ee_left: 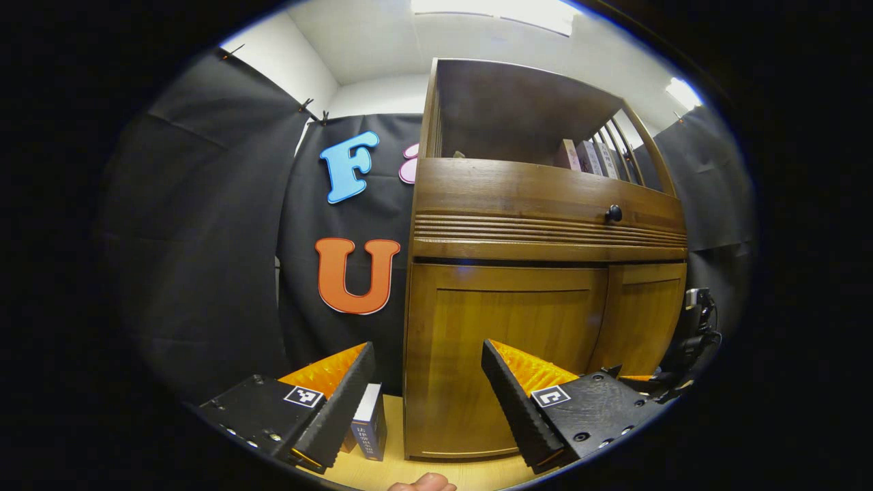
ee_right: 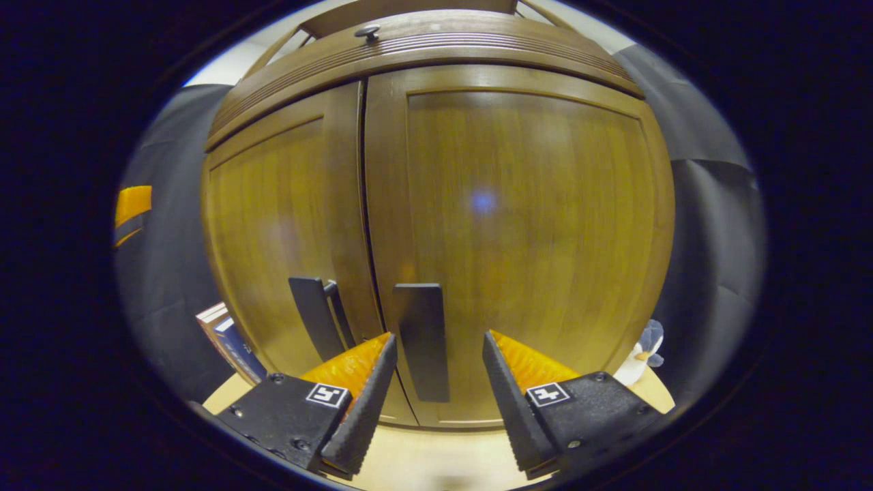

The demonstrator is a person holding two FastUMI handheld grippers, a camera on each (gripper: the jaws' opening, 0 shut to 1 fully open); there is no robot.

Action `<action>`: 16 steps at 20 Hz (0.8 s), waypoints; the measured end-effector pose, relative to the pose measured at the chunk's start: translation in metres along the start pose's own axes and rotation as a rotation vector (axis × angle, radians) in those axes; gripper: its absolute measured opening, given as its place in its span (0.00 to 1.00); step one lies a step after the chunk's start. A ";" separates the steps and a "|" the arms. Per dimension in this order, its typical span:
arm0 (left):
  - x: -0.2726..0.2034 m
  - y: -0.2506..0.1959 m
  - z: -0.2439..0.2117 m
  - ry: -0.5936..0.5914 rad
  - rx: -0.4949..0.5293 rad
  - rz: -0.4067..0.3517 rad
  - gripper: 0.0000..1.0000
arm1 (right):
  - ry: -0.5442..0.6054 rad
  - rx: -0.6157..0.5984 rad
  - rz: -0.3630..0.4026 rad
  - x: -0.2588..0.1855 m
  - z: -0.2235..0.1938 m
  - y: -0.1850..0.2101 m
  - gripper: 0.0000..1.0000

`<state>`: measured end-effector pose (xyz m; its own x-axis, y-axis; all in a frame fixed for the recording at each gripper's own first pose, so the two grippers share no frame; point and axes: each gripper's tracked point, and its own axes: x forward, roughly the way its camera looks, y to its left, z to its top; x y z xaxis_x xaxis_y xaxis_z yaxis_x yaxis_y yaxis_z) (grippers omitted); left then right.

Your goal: Open the right door of the double-door shoe cabinet with the right hand, and open the left door with the left hand.

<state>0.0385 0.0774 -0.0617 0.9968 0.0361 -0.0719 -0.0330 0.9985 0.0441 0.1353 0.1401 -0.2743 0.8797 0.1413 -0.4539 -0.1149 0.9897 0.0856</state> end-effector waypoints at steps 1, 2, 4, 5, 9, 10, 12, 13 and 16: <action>0.002 -0.005 0.000 0.005 0.003 -0.006 0.95 | -0.004 -0.002 -0.007 0.004 0.001 -0.001 0.79; 0.002 -0.007 0.000 0.010 0.006 -0.011 0.95 | -0.005 0.002 -0.004 0.005 0.000 0.001 0.75; 0.001 -0.011 0.001 0.011 0.007 -0.019 0.95 | 0.005 0.004 -0.006 0.009 -0.002 0.001 0.71; 0.001 -0.014 0.001 0.011 0.005 -0.024 0.95 | 0.014 0.003 -0.009 0.013 -0.004 0.001 0.70; -0.002 -0.020 0.001 0.013 0.006 -0.039 0.95 | 0.041 -0.009 -0.012 0.025 -0.010 0.005 0.63; -0.004 -0.021 0.001 0.012 0.008 -0.041 0.95 | 0.050 -0.004 -0.006 0.027 -0.011 0.007 0.62; -0.007 -0.023 0.003 0.012 0.009 -0.046 0.95 | 0.048 -0.006 -0.009 0.028 -0.011 0.008 0.55; -0.008 -0.024 0.002 0.010 0.010 -0.048 0.95 | 0.047 -0.003 -0.001 0.028 -0.012 0.012 0.53; -0.011 -0.029 0.003 0.010 0.012 -0.051 0.94 | 0.042 -0.012 0.000 0.028 -0.012 0.012 0.37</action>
<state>0.0285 0.0481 -0.0591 0.9963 -0.0142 -0.0848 0.0187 0.9984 0.0525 0.1527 0.1567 -0.2966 0.8594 0.1421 -0.4911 -0.1206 0.9898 0.0754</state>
